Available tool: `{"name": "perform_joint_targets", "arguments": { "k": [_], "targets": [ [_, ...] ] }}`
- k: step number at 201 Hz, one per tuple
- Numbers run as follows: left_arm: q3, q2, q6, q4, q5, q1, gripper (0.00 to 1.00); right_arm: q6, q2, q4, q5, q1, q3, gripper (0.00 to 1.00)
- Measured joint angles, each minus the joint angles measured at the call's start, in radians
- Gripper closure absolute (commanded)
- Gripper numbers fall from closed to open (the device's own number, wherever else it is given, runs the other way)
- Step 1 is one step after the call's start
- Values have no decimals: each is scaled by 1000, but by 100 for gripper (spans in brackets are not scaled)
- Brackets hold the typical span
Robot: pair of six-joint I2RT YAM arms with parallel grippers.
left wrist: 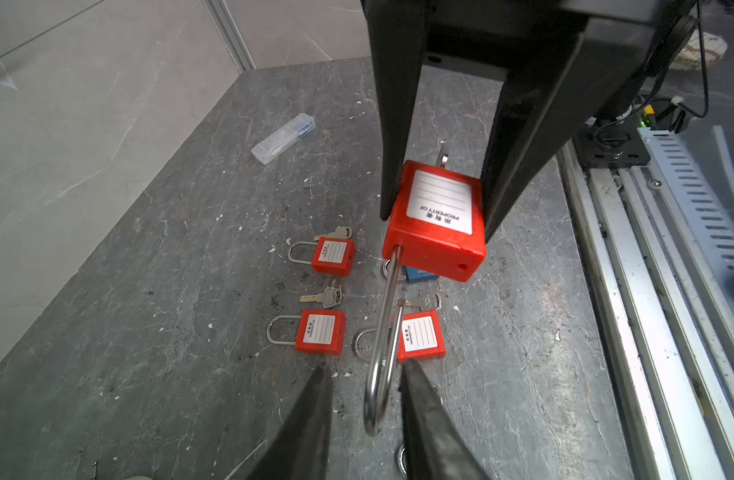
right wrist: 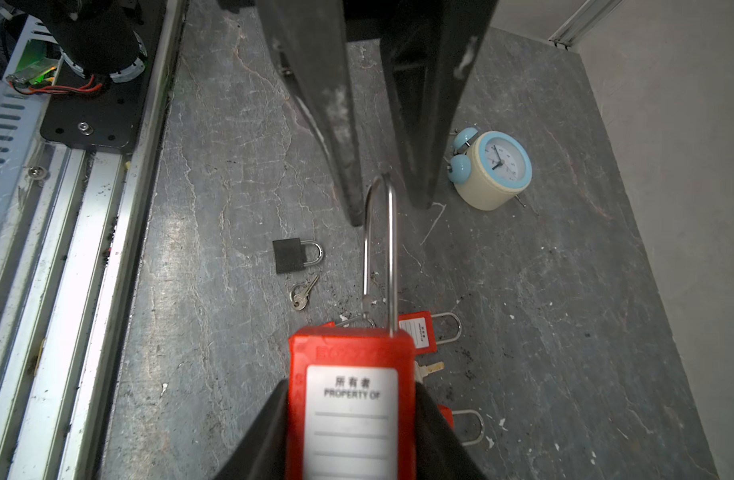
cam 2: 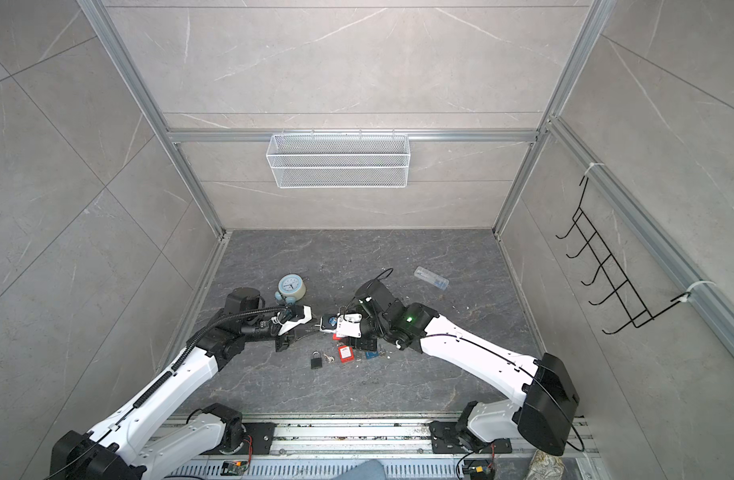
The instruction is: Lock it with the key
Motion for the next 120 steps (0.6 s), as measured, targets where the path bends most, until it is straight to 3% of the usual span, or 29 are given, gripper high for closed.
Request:
{"name": "perform_joint_targets", "arguments": {
  "k": [22,53,70,81,96,114,120],
  "targets": [
    [0,6,2,-1,0,-3,83,-10,-3,0,1,0,0,76],
    [2,14,6,-6,12,-7,100,-25,-6,-4,2,0,0,75],
    [7,24,11,-20,27,-9,100,-37,-7,-11,2,-1,0,70],
    [15,33,11,-31,33,-11,100,-40,-8,-13,8,-1,0,61],
    [27,45,10,-36,40,-12,100,-41,-13,-11,21,-1,0,38],
    [37,58,-1,-42,62,-13,100,-38,-27,8,48,-1,0,21],
    [37,62,-5,-41,66,-15,100,-38,-34,11,56,-1,0,12]
  ]
}}
